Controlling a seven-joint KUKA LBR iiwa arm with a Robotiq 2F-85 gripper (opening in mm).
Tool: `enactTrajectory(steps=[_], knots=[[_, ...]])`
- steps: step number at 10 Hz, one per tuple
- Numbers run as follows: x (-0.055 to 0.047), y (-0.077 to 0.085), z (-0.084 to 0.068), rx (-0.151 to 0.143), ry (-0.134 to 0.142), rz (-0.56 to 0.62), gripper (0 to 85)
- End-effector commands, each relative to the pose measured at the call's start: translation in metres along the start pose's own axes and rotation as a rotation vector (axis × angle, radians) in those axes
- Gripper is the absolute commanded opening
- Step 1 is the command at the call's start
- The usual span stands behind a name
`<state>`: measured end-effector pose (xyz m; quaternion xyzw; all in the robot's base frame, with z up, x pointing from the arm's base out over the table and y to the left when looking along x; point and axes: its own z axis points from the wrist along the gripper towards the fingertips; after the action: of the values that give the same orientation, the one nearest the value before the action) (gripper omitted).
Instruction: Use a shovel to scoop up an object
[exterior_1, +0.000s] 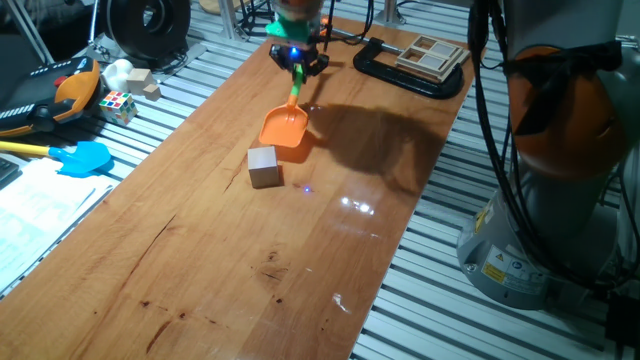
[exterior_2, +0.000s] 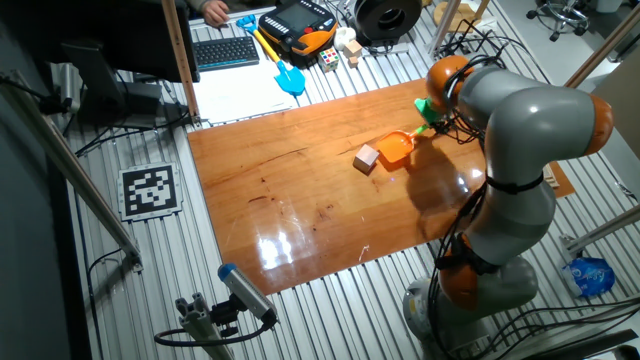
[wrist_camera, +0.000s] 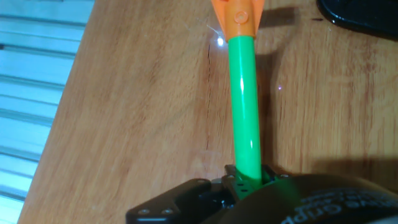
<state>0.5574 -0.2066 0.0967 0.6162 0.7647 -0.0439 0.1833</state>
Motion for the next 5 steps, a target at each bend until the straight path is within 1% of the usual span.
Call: enactTrajectory(steps=[1,2,5], knots=[[0.0030,-0.0001,0.0011,-0.004,-0.011,0.002,0.0],[0.0048,-0.0002,0.0016,-0.005,-0.015,0.007,0.0],[0.0054,-0.0001,0.0023,-0.014,-0.046,0.009,0.0]])
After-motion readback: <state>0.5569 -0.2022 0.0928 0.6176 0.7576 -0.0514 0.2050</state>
